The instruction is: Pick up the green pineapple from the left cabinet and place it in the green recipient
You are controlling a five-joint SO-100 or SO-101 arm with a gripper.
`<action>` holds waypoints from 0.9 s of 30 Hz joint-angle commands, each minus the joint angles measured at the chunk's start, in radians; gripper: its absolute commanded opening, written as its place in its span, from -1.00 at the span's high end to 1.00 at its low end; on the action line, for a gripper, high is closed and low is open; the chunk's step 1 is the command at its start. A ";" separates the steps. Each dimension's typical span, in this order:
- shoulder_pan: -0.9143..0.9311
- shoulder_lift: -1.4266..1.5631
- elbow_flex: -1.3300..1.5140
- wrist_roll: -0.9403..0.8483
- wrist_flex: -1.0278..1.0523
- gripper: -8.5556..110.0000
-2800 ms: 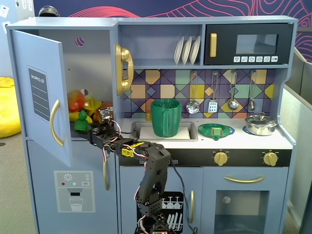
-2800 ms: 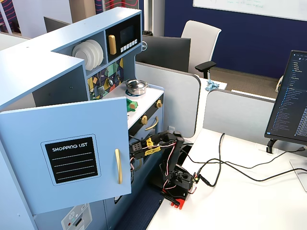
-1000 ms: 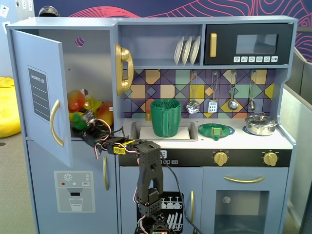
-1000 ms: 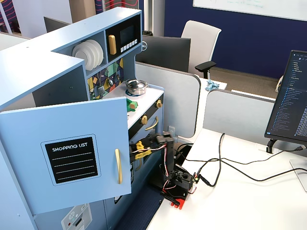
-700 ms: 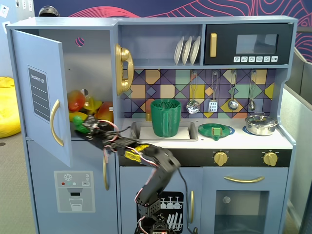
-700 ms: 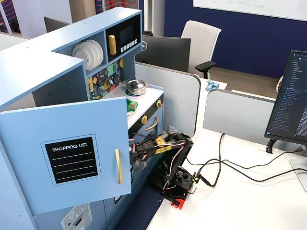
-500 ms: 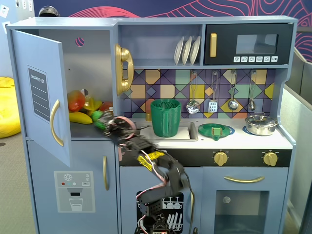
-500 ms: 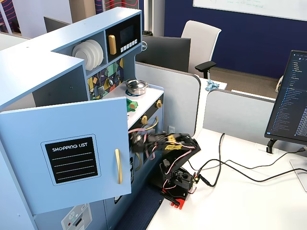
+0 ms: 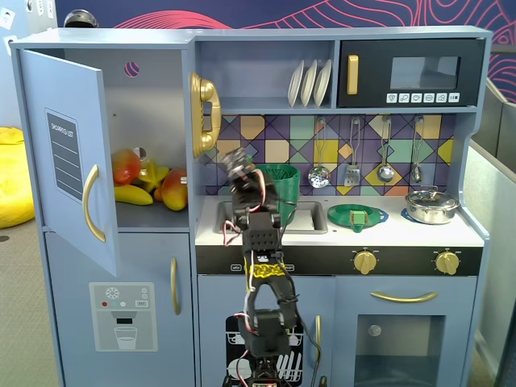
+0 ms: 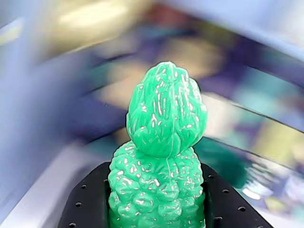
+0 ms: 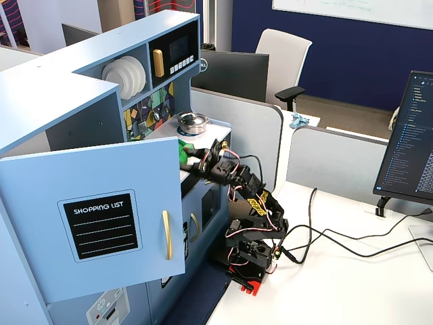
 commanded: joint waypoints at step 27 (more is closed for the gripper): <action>0.167 -1.019 -0.706 0.295 -0.411 0.27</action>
